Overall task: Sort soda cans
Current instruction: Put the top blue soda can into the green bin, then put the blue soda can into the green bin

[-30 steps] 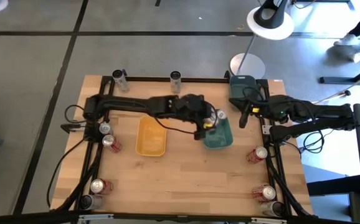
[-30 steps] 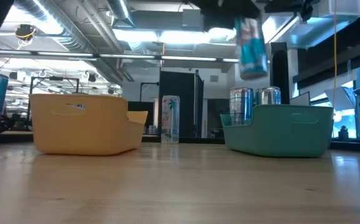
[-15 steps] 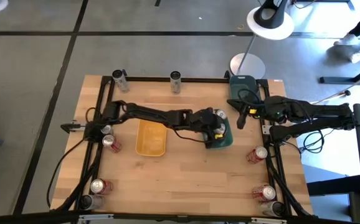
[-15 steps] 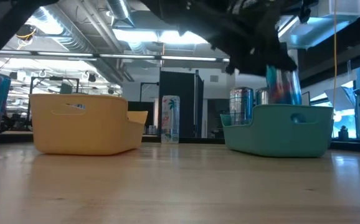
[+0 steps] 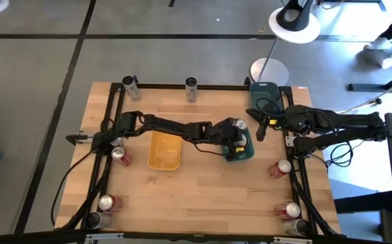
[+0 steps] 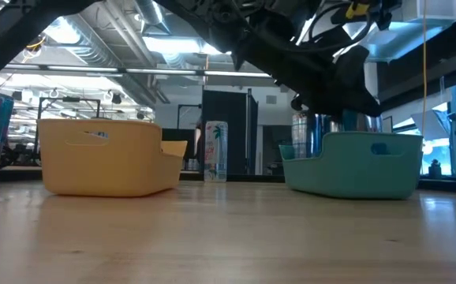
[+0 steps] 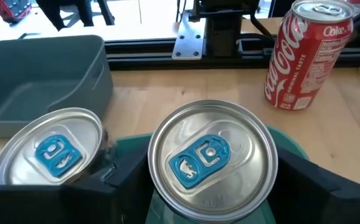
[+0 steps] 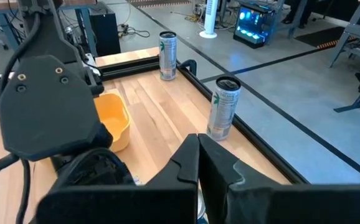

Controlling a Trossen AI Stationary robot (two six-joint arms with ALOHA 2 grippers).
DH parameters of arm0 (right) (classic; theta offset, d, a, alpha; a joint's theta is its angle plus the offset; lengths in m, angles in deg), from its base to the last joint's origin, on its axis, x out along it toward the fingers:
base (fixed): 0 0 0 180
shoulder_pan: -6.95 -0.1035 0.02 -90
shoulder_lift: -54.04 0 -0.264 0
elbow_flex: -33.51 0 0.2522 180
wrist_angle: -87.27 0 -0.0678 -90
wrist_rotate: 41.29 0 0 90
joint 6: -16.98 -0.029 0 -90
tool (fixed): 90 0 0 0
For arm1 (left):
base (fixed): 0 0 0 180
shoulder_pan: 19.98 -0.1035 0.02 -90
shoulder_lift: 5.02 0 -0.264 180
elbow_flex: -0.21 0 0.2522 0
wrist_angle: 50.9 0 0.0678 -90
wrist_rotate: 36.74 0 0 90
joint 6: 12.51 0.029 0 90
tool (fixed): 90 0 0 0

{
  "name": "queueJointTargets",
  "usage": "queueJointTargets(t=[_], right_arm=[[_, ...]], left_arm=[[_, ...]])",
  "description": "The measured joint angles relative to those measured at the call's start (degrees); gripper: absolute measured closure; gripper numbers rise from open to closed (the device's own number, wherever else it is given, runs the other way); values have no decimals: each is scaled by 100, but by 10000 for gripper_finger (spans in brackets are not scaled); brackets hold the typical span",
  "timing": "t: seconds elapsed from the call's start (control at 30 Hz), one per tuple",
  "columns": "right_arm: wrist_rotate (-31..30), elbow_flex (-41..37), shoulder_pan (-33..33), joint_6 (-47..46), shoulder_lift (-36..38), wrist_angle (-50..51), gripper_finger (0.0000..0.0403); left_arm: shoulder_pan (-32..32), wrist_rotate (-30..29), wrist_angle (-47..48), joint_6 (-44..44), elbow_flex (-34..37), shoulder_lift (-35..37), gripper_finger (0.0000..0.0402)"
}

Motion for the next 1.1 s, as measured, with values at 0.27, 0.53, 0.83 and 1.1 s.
queueJointTargets(t=[0.27,0.53,0.83,1.1], right_arm=[[4,0,-2,2,-228,24,397],[2,0,-1,1,-281,1,397],[5,0,-4,2,-264,3,397],[45,0,-4,7,-264,12,397]], left_arm=[[0,19,7,51,2,-4,128],[4,20,20,139,9,-1,124],[8,-12,505,460,22,551,123],[11,-26,1144,623,15,1270,123]])
